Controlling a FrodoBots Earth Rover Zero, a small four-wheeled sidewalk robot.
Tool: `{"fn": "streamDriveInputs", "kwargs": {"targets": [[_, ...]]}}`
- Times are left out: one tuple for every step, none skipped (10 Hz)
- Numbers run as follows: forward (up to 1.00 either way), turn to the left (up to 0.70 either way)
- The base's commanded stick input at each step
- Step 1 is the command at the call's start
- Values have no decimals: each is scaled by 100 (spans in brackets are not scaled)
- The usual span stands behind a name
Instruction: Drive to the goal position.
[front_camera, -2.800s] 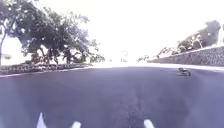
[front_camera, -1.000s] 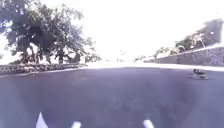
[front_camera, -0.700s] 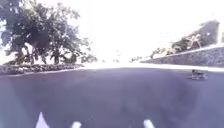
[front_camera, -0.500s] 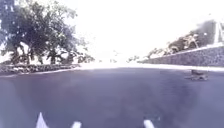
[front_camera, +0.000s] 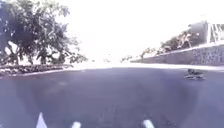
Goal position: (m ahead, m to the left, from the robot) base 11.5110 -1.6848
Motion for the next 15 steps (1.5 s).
{"fn": "streamDriveInputs", "kwargs": {"targets": [[70, -35], [70, -35], [70, -35], [70, -35], [70, -35], [70, -35], [70, -34], [70, -27], [70, -20], [70, -13], [70, -6], [70, 0], [70, 0], [70, 0], [70, 0]]}}
